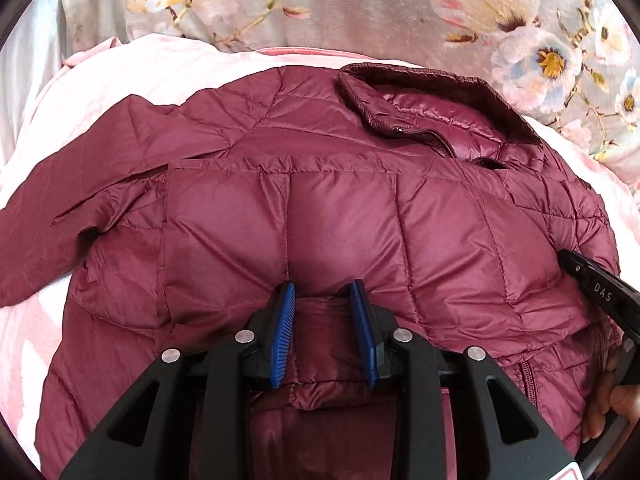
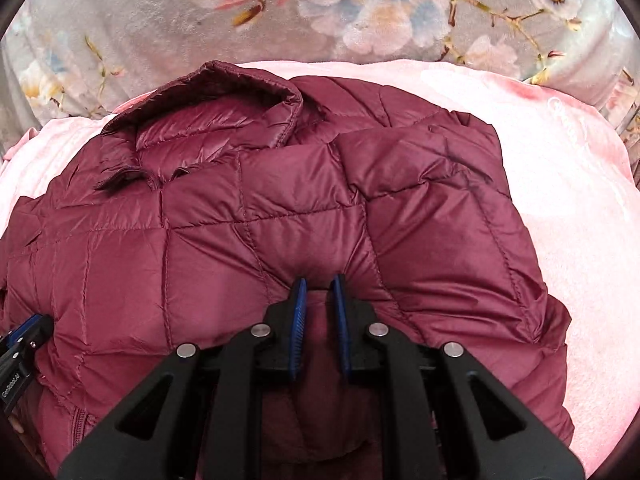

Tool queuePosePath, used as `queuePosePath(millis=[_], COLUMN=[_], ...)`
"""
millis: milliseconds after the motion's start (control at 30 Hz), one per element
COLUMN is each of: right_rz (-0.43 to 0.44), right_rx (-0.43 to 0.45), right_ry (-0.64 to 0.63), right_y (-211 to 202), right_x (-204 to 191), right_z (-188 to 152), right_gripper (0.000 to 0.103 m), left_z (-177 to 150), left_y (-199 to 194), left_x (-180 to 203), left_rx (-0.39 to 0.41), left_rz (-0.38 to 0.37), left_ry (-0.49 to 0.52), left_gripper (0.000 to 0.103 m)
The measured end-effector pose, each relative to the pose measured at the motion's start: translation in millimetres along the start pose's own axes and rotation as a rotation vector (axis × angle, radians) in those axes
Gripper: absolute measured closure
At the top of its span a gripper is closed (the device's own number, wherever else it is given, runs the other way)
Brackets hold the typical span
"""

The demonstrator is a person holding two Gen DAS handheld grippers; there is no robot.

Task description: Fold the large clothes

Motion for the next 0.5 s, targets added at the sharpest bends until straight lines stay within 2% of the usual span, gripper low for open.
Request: queuePosePath(millis=[167,367,500], right_rz=[-0.022,-0.03,0.008], right_rx=[-0.008,-0.066,-0.079], right_ry=[-0.019,-0.092,-0.023], right_y=[-1.3,-19.0,-32.0], right_x=[-3.9,-9.4,-6.5], right_z=[-1.7,-16.9,-15.1], right_gripper=[0.09,0.088,0.087], left_z=[0.0,-5.2,-8.5], left_y=[-1.3,-12.7,-15.2], left_x=[1.6,-6.9,-14.4], left_rx=[0.002,-0.005,-0.029], left_rz=[0.0,-0.003,-0.005], left_ry=[-0.003,0.012,0.0], left_gripper=[0.073,0.073,0.072])
Point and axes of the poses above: each gripper's, at about its wrist camera, not at the fingertips, and y roughly the way its jaws point, x to its right, z to its top, the point moved 2 cm from there along y, roughly the way its jaws point, and after that the axes turned 12 degrees about z, right-handed, at the moved point
